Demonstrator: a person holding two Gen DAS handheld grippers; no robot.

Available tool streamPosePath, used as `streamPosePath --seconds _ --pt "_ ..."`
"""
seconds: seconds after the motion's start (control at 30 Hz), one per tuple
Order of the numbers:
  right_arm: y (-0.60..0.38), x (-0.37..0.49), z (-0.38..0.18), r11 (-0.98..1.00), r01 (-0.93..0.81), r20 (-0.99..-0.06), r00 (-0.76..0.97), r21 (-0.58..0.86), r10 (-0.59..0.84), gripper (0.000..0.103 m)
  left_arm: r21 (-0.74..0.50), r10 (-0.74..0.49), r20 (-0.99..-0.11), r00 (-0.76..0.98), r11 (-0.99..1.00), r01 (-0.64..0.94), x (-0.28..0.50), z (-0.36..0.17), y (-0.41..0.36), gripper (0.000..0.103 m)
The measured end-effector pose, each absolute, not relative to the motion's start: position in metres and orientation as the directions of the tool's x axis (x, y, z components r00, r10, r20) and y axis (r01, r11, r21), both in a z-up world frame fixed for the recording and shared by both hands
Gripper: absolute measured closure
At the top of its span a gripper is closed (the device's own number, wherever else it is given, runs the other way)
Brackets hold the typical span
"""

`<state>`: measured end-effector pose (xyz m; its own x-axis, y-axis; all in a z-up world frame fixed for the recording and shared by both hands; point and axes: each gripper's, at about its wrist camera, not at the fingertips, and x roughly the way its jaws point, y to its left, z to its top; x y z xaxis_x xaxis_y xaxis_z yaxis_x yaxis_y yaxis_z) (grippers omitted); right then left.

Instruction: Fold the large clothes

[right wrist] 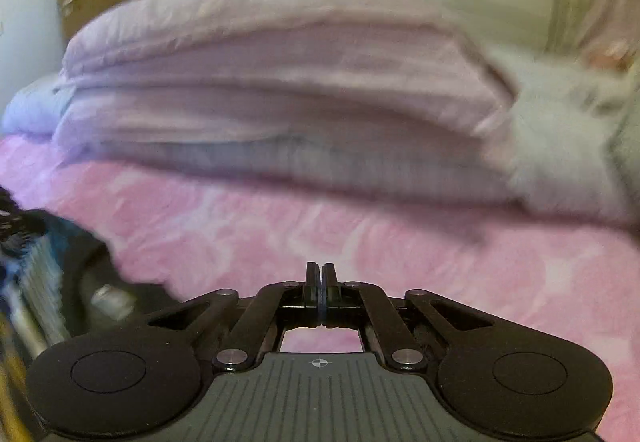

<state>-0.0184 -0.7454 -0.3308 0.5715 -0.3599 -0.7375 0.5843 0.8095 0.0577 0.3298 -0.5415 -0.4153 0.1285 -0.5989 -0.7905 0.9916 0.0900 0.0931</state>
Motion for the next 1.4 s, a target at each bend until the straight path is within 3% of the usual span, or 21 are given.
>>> streamPosePath --seconds 0.03,0.1,0.13,0.17,0.23,0.3,0.33,0.37,0.43,0.6,0.63,0.7,0.77,0.87,1.1,1.23,1.33,1.4 --pt "-0.744 -0.017 -0.336 0.820 0.569 -0.767 0.552 0.061 -0.327 0.101 0.107 -0.593 -0.793 0.139 0.088 0.990 0.328 -0.419 -0.542 0.096" --pt "-0.732 -0.018 -0.352 0.857 0.512 -0.810 0.527 0.059 -0.258 0.071 0.095 -0.593 -0.793 0.138 0.104 0.990 0.328 -0.422 -0.543 0.096" --pt "-0.724 -0.019 -0.359 0.870 0.492 -0.817 0.518 0.042 -0.254 0.046 0.080 -0.592 -0.794 0.136 0.119 0.990 0.330 -0.423 -0.545 0.096" --pt "-0.719 -0.019 -0.367 0.874 0.485 -0.821 0.504 0.013 -0.268 0.040 0.068 -0.591 -0.796 0.131 0.128 0.989 0.332 -0.424 -0.546 0.096" --pt "-0.715 -0.018 -0.382 0.861 0.505 -0.828 0.459 -0.055 -0.323 0.040 0.079 -0.590 -0.796 0.135 0.120 0.990 0.331 -0.426 -0.546 0.095" --pt "-0.720 -0.019 -0.398 0.854 0.519 -0.843 0.452 -0.018 -0.292 0.042 0.099 -0.589 -0.795 0.143 0.108 0.989 0.328 -0.429 -0.545 0.096" --pt "-0.721 -0.017 -0.406 0.860 0.510 -0.852 0.460 0.024 -0.249 0.079 0.105 -0.590 -0.794 0.148 0.107 0.989 0.327 -0.430 -0.545 0.096" --pt "-0.719 -0.017 -0.406 0.858 0.513 -0.842 0.474 0.025 -0.259 0.095 0.116 -0.596 -0.787 0.159 0.110 0.987 0.325 -0.429 -0.544 0.096" --pt "-0.707 -0.016 -0.396 0.858 0.512 -0.801 0.500 -0.035 -0.330 0.100 0.131 -0.614 -0.769 0.178 0.121 0.984 0.321 -0.423 -0.542 0.097" --pt "-0.721 -0.006 -0.358 0.789 0.599 -0.670 0.529 -0.140 -0.521 0.100 0.208 -0.651 -0.709 0.270 0.173 0.963 0.324 -0.403 -0.551 0.096" --pt "-0.728 0.000 -0.355 0.781 0.607 -0.673 0.516 -0.150 -0.530 0.099 0.225 -0.638 -0.708 0.302 0.202 0.953 0.327 -0.403 -0.557 0.095" --pt "-0.745 0.017 -0.363 0.764 0.629 -0.732 0.450 -0.146 -0.511 0.095 0.246 -0.579 -0.738 0.347 0.248 0.937 0.333 -0.409 -0.569 0.081" --pt "-0.746 0.020 -0.365 0.722 0.658 -0.740 0.375 -0.212 -0.559 0.074 0.265 -0.564 -0.729 0.388 0.290 0.920 0.331 -0.409 -0.566 0.075" --pt "-0.717 0.001 -0.349 0.708 0.676 -0.704 0.400 -0.206 -0.587 0.060 0.260 -0.564 -0.707 0.427 0.355 0.898 0.323 -0.400 -0.539 0.062" --pt "-0.559 -0.077 -0.345 0.857 0.503 -0.814 0.541 0.113 -0.210 0.060 0.102 -0.566 -0.777 0.275 0.318 0.943 0.251 -0.384 -0.421 0.068" --pt "-0.458 -0.115 -0.363 0.905 0.405 -0.873 0.479 0.128 -0.090 0.061 0.051 -0.491 -0.854 0.173 0.250 0.967 0.166 -0.397 -0.339 0.072" --pt "-0.395 -0.154 -0.378 0.915 0.365 -0.917 0.397 0.174 0.016 0.061 0.040 -0.399 -0.901 0.173 0.320 0.946 0.119 -0.407 -0.271 0.072" --pt "-0.359 -0.187 -0.375 0.937 0.321 -0.918 0.396 0.137 -0.002 0.061 0.027 -0.373 -0.909 0.187 0.395 0.918 0.100 -0.402 -0.234 0.072"
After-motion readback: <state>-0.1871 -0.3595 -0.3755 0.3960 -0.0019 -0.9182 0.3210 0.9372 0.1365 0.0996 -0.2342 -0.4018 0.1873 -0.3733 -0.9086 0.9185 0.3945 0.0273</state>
